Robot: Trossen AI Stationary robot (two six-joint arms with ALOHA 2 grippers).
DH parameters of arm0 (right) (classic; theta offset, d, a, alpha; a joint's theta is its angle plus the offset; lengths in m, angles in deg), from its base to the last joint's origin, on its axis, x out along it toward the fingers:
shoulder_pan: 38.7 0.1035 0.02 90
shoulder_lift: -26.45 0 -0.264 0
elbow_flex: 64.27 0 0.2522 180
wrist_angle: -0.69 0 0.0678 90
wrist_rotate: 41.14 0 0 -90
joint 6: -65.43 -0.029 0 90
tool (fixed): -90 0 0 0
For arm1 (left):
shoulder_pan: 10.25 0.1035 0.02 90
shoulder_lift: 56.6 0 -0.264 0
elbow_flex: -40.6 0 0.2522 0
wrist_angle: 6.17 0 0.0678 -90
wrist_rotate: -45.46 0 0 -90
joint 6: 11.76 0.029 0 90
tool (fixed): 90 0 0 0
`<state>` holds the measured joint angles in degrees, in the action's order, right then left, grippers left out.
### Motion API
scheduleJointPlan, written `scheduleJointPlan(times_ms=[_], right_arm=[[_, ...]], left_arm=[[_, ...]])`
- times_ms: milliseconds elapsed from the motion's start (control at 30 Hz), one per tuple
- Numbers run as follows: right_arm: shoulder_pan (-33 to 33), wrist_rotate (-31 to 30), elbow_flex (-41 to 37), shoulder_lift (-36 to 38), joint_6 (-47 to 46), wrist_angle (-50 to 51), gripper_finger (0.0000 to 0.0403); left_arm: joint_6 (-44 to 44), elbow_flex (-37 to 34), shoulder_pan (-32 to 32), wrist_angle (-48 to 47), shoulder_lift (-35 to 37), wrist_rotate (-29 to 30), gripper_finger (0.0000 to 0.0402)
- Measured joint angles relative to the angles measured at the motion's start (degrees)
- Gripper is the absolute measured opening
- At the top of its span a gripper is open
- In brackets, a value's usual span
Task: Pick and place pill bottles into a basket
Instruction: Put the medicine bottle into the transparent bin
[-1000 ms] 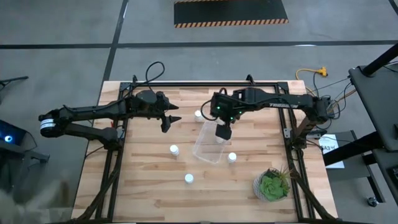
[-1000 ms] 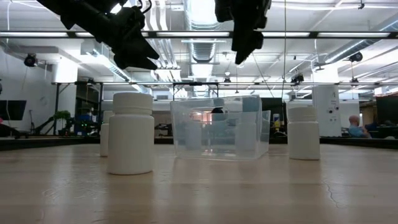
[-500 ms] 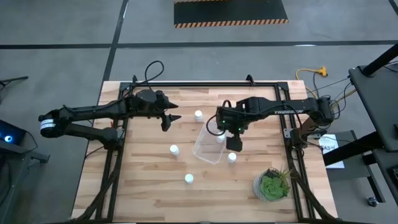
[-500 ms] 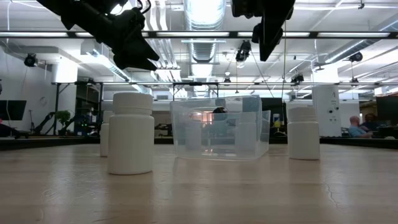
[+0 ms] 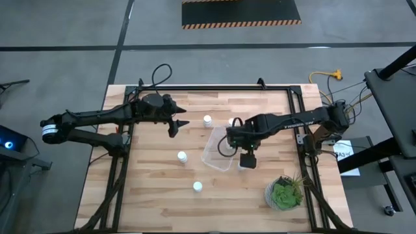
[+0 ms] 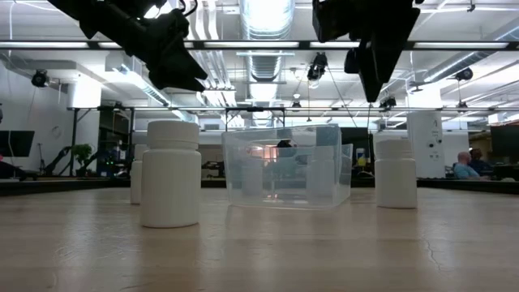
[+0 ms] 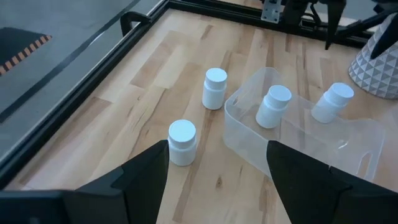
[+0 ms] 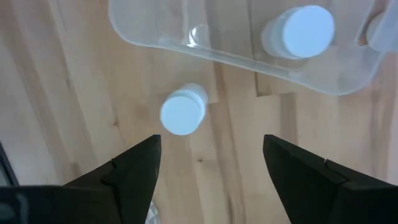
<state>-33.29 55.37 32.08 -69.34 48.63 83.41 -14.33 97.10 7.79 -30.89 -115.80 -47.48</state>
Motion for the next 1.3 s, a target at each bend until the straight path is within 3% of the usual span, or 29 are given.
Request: scheduleJointPlan(times_ms=[600, 1033, 1300], right_arm=[[6.0, -0.3, 0.3, -2.6, -6.0, -3.4, 0.0274], [1.8, -0.6, 0.2, -2.4, -4.1, -3.1, 0.0271], [-5.8, -0.7, 0.9, -2.2, 0.1, -1.3, 0.027]], left_arm=[[2.0, 0.0, 0.0, 0.0, 0.0, -0.1, 0.0254], [1.9, 0.0, 0.0, 0.2, 0.0, -0.1, 0.0254], [1.7, 0.0, 0.0, 0.2, 0.0, -0.1, 0.0254]])
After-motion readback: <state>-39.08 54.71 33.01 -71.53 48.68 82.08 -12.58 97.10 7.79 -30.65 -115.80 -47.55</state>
